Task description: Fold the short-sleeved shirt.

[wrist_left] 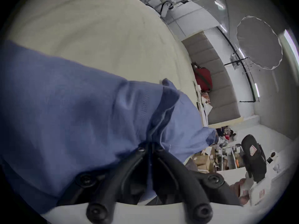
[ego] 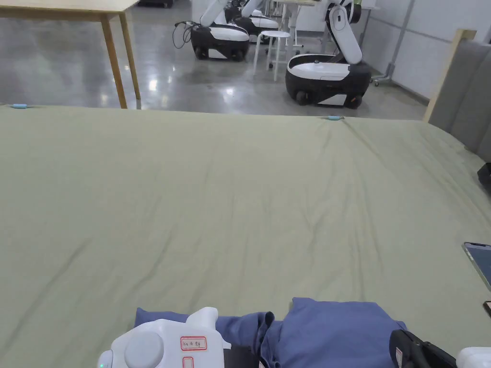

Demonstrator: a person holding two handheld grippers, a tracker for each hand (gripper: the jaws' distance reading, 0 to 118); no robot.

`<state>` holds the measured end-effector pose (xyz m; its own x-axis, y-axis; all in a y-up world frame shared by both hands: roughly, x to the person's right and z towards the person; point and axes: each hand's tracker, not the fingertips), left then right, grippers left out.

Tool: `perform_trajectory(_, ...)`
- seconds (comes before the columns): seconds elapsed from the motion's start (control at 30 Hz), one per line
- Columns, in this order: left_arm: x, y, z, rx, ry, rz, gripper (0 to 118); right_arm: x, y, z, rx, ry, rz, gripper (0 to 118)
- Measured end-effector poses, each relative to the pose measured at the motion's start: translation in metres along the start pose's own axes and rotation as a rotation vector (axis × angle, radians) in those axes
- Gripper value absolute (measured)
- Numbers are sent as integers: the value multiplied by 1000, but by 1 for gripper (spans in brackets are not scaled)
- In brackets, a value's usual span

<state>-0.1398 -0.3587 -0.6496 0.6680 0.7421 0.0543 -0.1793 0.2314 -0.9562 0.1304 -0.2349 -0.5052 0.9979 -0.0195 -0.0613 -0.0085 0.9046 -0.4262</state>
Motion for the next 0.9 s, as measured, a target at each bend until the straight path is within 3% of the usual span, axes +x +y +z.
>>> perform_trajectory(0.13, 7, 4, 31, -6, -15, 23, 5, 1, 0, -3, -10, 5, -10, 3)
perform_trajectory(0.2, 14, 3, 69, 58, -45, -54, 5, -1, 3, -3, -2, 3, -8, 3)
perform_trajectory(0.4, -19, 4, 176, 252, 105, -37, 5, -14, 12, -8, 25, 34, 5, 3)
perform_trajectory(0.5, -44, 6, 194, 279, 162, 27, 5, -25, 14, -9, 28, 51, 11, 3)
perform_trajectory(0.67, -70, 10, 187, 235, 92, 43, 6, -37, 12, -7, 19, 69, 27, 3)
perform_trajectory(0.7, -74, 10, 182, 241, 70, 57, 11, -38, 12, -6, 13, 73, 32, 3)
perform_trajectory(0.73, -76, 9, 178, 233, 40, 55, 26, -39, 12, -5, 12, 74, 36, 3)
perform_trajectory(0.77, -79, 10, 172, 207, 13, 53, 64, -42, 12, -4, 10, 74, 40, 3)
perform_trajectory(0.8, -83, 12, 163, 154, -18, 62, 112, -43, 13, -3, 7, 75, 44, 3)
perform_trajectory(0.83, -87, 12, 160, 162, -65, 81, 116, -44, 12, -3, 4, 76, 46, 3)
perform_trajectory(0.9, -92, 16, 149, 124, -125, 107, 111, -43, 12, -5, -2, 72, 48, 3)
